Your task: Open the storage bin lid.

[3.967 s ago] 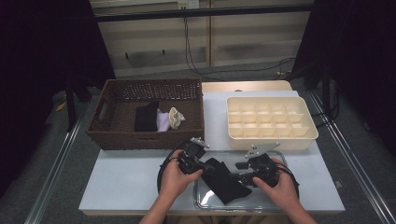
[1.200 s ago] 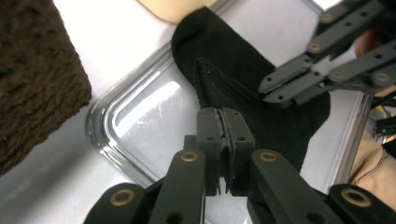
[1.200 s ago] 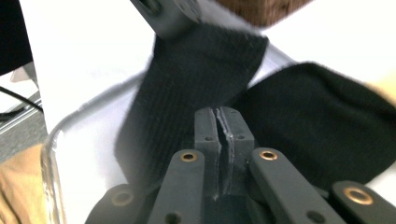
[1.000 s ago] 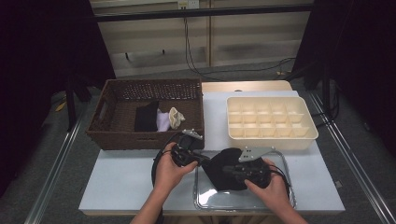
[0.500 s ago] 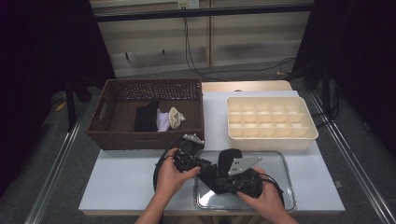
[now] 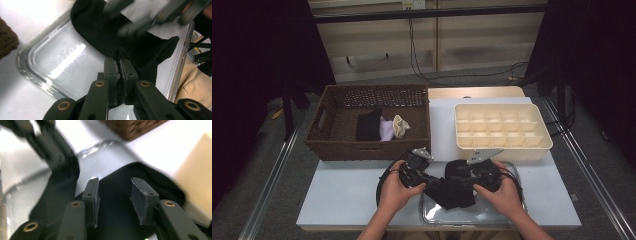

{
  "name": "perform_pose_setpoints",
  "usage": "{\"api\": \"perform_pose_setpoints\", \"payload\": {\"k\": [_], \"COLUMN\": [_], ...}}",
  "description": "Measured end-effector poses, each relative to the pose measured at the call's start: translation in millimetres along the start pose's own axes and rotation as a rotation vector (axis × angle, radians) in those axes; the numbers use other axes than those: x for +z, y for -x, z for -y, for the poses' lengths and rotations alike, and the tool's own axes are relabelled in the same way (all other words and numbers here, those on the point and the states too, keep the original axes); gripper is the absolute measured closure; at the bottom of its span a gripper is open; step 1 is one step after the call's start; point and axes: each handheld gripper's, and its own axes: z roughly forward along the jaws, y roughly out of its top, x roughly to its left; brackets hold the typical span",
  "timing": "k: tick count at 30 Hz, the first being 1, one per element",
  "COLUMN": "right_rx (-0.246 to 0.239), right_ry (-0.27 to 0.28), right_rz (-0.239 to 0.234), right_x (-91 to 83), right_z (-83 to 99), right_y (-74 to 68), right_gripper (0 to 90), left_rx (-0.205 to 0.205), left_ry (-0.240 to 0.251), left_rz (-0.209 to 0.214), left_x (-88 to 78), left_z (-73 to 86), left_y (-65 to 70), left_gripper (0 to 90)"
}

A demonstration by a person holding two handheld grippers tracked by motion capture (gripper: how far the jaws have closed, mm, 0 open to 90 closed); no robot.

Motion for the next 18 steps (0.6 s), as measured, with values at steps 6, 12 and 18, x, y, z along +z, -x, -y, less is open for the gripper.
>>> {"api": "perform_pose_setpoints", "payload": {"k": [6,12,18], "right_rx": [-0.058,0.025,0.103], "right_ry": [-0.023,0.021,0.071], "right_rz": [0.029,0.11,0.184], "right_x": [12.3,-1.9,-19.5], "right_z": [5.6,6.4,12.3], "right_y": [-5.5,9.6,27.0], "right_gripper": [87.5,89.0,89.0], "left_rx": [0.009,0.045,0.045], "left_ry": [0.024,0.048,0.051], "left_rz": [-0.008,-0.013,-0.008], "left_x": [-11.0,-22.5,-22.9], "left_z": [-7.6,-17.4,-17.5], "left_y": [-0.7,3.9,5.8], "left_gripper": [85.2,85.2,85.2]}}
